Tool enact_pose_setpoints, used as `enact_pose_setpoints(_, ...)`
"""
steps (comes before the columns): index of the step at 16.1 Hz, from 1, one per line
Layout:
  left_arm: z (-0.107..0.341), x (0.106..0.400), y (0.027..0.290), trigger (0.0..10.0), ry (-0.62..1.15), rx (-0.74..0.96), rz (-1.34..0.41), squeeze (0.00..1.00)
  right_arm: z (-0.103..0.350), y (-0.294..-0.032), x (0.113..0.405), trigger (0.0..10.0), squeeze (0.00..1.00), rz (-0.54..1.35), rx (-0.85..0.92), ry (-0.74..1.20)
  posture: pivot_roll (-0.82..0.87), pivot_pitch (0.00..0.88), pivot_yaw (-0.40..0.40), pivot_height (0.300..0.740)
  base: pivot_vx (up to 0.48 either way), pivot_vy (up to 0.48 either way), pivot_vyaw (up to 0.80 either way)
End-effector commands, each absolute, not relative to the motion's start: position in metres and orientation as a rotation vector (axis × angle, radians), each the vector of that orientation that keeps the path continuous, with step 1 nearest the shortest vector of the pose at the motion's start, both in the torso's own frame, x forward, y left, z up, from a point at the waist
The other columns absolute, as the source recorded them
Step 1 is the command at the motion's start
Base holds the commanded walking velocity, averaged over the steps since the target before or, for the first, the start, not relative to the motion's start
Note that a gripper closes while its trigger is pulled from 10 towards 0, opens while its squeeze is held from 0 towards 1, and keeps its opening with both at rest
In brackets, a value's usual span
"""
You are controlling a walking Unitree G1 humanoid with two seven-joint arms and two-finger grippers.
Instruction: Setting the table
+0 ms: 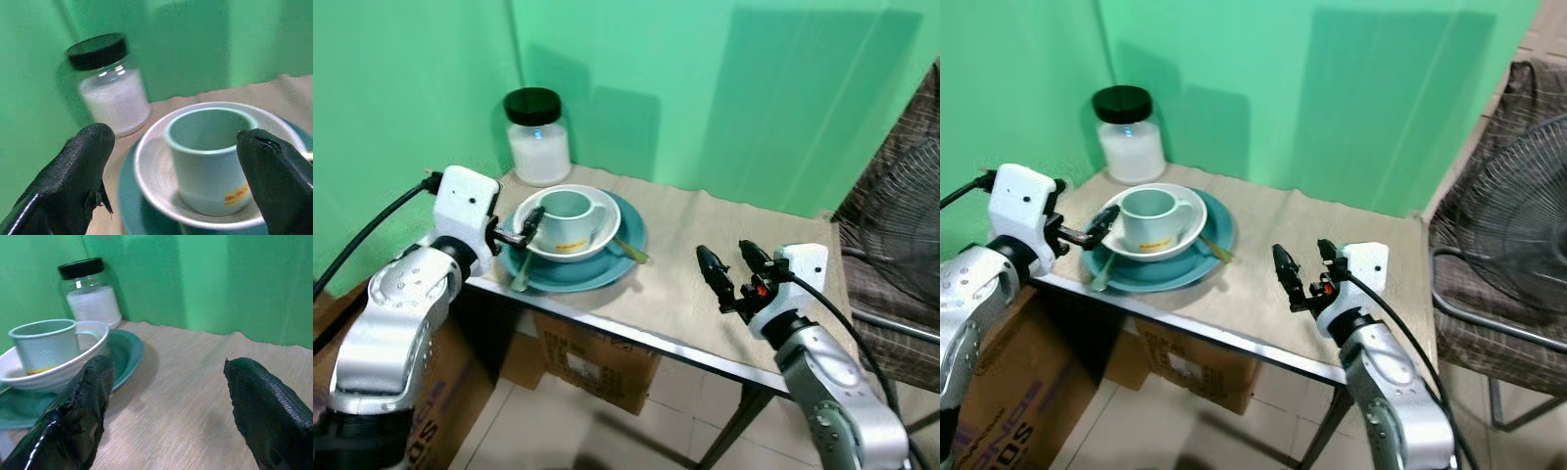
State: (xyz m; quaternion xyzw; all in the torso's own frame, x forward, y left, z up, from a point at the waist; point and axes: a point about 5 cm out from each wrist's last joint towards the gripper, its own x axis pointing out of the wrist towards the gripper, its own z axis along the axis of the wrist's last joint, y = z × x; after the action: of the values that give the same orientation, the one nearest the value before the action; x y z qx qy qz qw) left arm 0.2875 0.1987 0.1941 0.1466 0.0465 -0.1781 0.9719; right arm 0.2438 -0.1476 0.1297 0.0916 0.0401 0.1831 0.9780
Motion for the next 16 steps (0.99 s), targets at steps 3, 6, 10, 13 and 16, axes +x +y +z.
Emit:
enact_pose_setpoints(3,0.200,0.299,0.194,10.0,0.089,0.377,-0.638,0.00,0.146,-0.155,0.245,10.0,0.00,0.475,0.119,0.054,0.05,0.000,-0.009,0.740,0.000,0.000,0.00)
enact_pose_setpoints(6,0.204,0.317,0.216,10.0,0.145,0.552,-0.748,0.00,0.148,-0.155,0.237,10.0,0.00,0.596,0.050,0.088,0.04,0.000,-0.007,0.740,0.000,0.000,0.00)
enact_pose_setpoints(10,0.211,0.337,0.223,9.3,0.175,0.684,-0.925,0.00,0.149,-0.156,0.232,10.0,0.00,0.645,0.028,0.107,0.03,0.000,-0.009,0.740,0.000,0.000,0.00)
enact_pose_setpoints(13,0.210,0.344,0.217,8.2,0.192,0.727,-1.031,0.00,0.149,-0.158,0.228,10.0,0.00,0.667,0.035,0.128,0.03,0.000,-0.007,0.740,0.000,0.000,0.00)
enact_pose_setpoints(16,0.203,0.351,0.216,6.8,0.251,0.779,-1.092,0.00,0.149,-0.158,0.224,10.0,0.00,0.695,0.036,0.141,0.02,0.000,-0.001,0.740,0.000,0.000,0.00)
